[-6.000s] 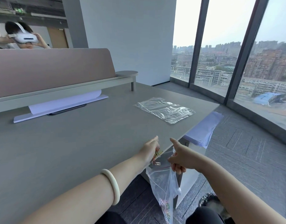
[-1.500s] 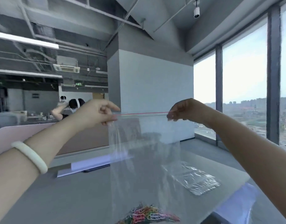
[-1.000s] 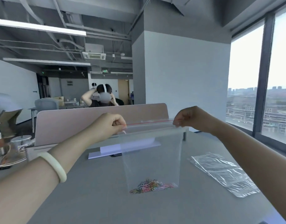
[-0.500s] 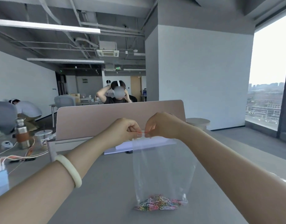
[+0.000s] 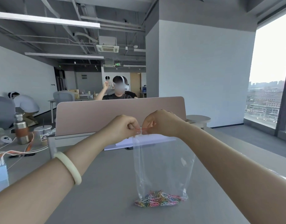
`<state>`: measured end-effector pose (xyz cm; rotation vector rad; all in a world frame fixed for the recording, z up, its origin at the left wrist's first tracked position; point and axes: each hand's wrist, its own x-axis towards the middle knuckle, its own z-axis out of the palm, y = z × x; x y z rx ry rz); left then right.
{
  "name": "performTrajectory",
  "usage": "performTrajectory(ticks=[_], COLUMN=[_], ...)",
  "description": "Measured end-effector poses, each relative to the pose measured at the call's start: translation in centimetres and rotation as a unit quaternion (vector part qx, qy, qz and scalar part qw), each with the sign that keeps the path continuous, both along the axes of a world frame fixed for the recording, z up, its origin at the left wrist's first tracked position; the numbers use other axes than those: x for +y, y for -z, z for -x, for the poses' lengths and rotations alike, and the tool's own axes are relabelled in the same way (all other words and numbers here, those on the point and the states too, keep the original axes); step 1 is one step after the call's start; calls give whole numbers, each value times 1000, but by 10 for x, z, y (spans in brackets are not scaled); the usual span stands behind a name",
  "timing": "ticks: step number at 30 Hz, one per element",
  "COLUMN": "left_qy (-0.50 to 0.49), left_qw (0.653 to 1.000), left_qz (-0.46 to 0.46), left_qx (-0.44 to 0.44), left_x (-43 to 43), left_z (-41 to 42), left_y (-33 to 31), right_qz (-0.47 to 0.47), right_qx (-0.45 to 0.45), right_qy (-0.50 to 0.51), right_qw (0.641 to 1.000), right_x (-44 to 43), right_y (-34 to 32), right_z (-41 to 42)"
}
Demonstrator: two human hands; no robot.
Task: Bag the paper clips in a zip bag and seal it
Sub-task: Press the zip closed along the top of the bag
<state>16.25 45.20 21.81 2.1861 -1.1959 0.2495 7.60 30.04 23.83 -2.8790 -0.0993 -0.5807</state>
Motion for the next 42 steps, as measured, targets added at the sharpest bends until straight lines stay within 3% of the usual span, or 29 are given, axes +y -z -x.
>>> performTrajectory(ticks=[7, 14, 21, 31, 42], left_qy=[-5, -4, -22, -2, 24], left_qw=[1000, 1000, 992, 993, 996], left_qz=[-16, -21, -111, -70, -61], left_qx=[3, 18, -58, -97, -60], left_x=[-6, -5, -18, -41, -39], left_z=[1, 0, 16, 22, 19], left_y=[-4, -7, -18, -8, -9], right_qz=[70, 80, 87, 89, 120], right_qx=[-20, -12, -30, -34, -59], right_qy=[15, 29, 34, 31, 59], right_qw=[997, 996, 995, 995, 989], right_x=[-6, -29, -29, -40, -70], right_y=[-1, -3, -1, 0, 5], right_z=[0, 13, 11, 21, 32])
